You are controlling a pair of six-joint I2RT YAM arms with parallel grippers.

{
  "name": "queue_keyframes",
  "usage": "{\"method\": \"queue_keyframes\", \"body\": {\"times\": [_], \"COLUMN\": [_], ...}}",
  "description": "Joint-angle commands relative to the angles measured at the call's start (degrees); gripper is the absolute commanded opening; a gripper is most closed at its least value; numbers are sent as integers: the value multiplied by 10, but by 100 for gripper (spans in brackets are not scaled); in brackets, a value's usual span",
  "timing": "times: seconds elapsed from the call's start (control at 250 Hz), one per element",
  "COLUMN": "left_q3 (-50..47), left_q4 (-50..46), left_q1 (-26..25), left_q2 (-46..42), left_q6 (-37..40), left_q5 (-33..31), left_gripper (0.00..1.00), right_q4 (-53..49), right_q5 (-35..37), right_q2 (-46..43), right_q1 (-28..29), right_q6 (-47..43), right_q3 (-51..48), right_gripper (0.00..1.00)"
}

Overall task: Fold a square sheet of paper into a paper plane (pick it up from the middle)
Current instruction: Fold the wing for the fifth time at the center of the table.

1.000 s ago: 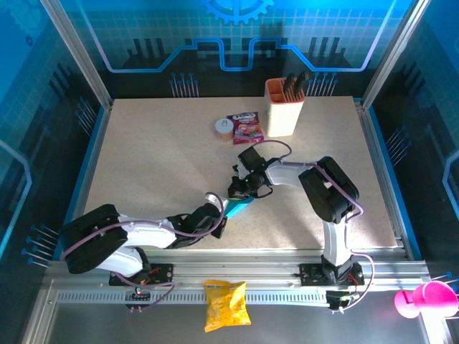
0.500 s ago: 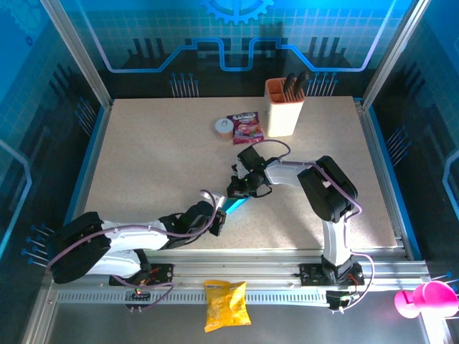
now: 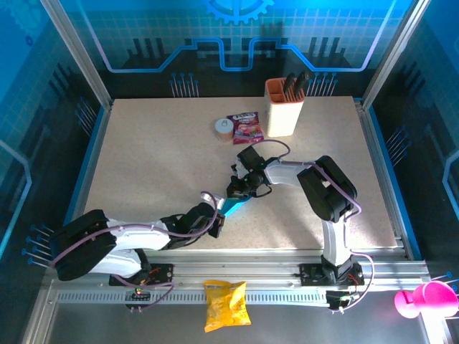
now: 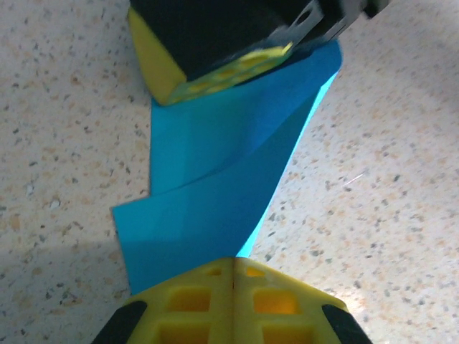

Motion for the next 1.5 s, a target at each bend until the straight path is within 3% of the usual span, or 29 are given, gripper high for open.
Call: {"method": "queue_keyframes", "body": {"times": [0.0,1.091,1.498], "left_q3": [-14,-1,12], "left_q4": [20,-7,-16], "left_q1": [9,29,29], "left_q2": [21,8,-17], "left_q6": [-11,-2,20], "left_q5": [-7,-32,-11], "left_gripper": [0,0,0], "right_q4": [-56,-48,-43], "right_q5": [54,58,59], "right_q2": [46,60,66], "right_q1": [1,-3,-4], "right_q6": [-6,-7,-8], "right_q3": [-19,-34,-39], "right_gripper": [0,0,0]}}
